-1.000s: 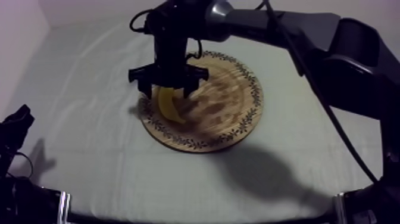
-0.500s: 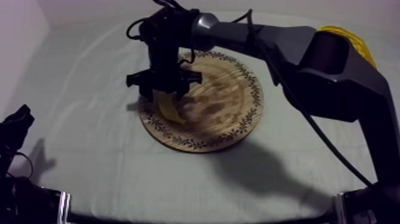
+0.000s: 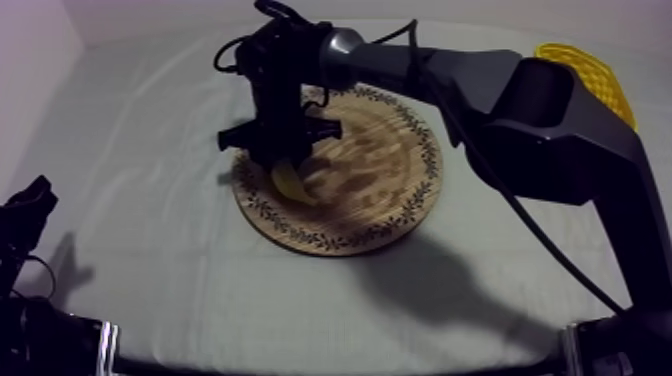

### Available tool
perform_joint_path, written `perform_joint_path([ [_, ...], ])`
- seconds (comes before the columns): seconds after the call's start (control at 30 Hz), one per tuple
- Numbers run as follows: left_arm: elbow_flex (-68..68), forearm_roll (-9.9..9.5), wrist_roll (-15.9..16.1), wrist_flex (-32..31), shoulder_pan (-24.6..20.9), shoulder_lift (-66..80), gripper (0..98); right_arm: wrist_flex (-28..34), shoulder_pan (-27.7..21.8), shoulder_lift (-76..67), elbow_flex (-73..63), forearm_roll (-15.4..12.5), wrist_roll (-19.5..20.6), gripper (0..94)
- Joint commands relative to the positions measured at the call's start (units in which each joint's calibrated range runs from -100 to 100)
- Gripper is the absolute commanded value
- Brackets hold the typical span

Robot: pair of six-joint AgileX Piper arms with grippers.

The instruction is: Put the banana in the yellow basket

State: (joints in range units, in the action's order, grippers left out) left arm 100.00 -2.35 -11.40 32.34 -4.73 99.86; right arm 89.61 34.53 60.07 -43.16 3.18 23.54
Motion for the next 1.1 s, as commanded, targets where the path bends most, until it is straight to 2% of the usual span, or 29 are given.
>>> perform_joint_path([
  [0.0, 0.00, -0.02, -0.01, 0.00, -0.01, -0.04, 0.1, 0.60, 0.06, -0.86, 0.02, 0.02, -0.36, 19.9],
  [0.27, 0.00, -0.02, -0.01, 0.00, -0.01, -0.04, 0.1, 0.49, -1.63, -9.56, 6.63, 0.98, -2.02, 19.1],
  [0.53, 0.00, -0.02, -0.01, 0.00, -0.01, -0.04, 0.1, -3.20, -5.46, -24.05, 21.70, 3.21, -4.11, 19.7],
  [0.8, 0.00, -0.02, -0.01, 0.00, -0.01, -0.04, 0.1, -4.79, -13.13, -39.16, 34.33, 3.52, -7.11, 22.0],
  [1.07, 0.00, -0.02, -0.01, 0.00, -0.01, -0.04, 0.1, -6.46, -23.24, -46.85, 40.88, 4.42, -9.60, 23.4],
])
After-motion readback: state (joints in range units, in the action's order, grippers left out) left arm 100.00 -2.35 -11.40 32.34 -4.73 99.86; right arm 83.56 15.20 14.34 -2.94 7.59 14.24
